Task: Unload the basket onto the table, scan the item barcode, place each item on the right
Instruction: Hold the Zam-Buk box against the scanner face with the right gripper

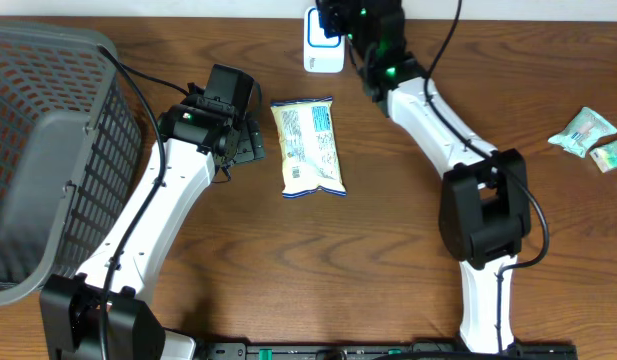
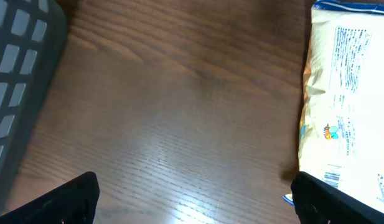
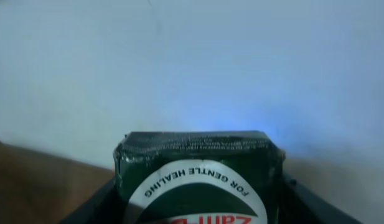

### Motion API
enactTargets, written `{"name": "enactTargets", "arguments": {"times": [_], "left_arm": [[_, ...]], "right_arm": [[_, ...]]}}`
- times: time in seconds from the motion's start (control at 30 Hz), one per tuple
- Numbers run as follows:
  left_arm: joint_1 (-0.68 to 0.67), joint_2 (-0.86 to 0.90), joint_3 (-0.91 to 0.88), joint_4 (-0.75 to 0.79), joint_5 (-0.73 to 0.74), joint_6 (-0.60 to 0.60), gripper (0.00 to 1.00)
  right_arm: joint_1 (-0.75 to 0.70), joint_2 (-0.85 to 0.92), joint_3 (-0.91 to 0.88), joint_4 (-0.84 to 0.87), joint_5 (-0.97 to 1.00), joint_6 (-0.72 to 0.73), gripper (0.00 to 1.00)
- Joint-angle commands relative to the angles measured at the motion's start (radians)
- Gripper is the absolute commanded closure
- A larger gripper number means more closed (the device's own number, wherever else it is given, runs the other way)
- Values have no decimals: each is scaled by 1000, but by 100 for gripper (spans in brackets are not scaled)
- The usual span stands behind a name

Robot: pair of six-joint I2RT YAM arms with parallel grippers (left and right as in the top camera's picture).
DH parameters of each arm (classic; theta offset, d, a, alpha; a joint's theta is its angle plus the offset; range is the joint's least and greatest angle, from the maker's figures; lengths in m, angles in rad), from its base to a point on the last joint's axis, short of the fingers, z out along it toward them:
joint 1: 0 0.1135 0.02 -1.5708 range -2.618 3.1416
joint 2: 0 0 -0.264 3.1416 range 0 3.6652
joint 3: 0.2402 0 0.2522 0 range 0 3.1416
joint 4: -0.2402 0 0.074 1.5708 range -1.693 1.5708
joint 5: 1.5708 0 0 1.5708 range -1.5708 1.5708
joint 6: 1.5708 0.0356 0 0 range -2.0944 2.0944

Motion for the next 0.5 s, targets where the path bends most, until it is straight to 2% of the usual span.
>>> {"name": "enactTargets", "arguments": {"times": [0.0, 0.23, 0.47], "left_arm": [[2, -9, 4, -6, -16, 6, 2], [2, -9, 4, -6, -16, 6, 2], [2, -9, 4, -6, -16, 6, 2]], "right_arm": [[12, 65, 14, 55, 92, 14, 55], [12, 170, 18, 242, 93, 13, 60], [12, 257, 136, 228, 93, 8, 60]]}}
